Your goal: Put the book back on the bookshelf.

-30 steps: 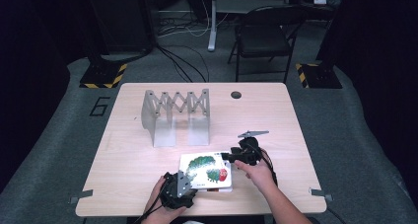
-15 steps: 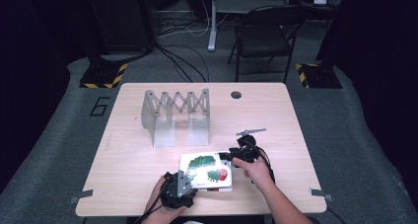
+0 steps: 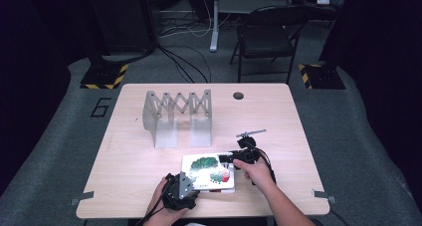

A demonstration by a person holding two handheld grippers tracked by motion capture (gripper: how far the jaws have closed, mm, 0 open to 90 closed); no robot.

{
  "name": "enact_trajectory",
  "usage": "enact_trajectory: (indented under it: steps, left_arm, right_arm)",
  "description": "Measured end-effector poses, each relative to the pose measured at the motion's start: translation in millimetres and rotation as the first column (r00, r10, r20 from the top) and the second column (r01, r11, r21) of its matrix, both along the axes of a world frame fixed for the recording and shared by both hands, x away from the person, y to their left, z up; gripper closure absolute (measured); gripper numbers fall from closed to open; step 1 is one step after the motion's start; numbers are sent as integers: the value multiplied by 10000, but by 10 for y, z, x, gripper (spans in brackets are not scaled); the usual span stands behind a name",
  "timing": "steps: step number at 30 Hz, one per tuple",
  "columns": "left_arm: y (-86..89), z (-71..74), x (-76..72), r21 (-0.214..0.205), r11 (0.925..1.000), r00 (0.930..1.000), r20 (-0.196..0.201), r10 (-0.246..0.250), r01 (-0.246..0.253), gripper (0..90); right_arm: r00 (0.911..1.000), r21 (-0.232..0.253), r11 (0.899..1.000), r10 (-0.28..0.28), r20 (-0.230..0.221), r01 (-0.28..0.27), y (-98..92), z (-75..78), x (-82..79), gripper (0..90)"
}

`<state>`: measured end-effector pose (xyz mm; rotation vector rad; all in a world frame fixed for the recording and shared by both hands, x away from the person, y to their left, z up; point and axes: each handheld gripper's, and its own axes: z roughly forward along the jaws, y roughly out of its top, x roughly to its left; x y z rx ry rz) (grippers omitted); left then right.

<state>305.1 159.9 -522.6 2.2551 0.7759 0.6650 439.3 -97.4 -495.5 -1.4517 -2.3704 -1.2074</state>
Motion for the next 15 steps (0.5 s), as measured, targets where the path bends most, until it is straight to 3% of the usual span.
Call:
enact_trajectory:
  steps: [2,5,15]
  left_arm:
    - [-3,-4,-1,11,10000,9999,72,85,-85,222]
    - [8,6,2,71,10000,10000,-64,8,-7,222]
    - [-1,-1,-3,-17,10000,10000,6,24,-24,220]
  right_arm:
    - [9998,-34,9999,102,144,-101,6,-1,0,408]
    - [10000,59,10000,35,68,-35,4,11,-5,421]
    - [10000,92,9999,43,-46,-42,-10,-15,11,432]
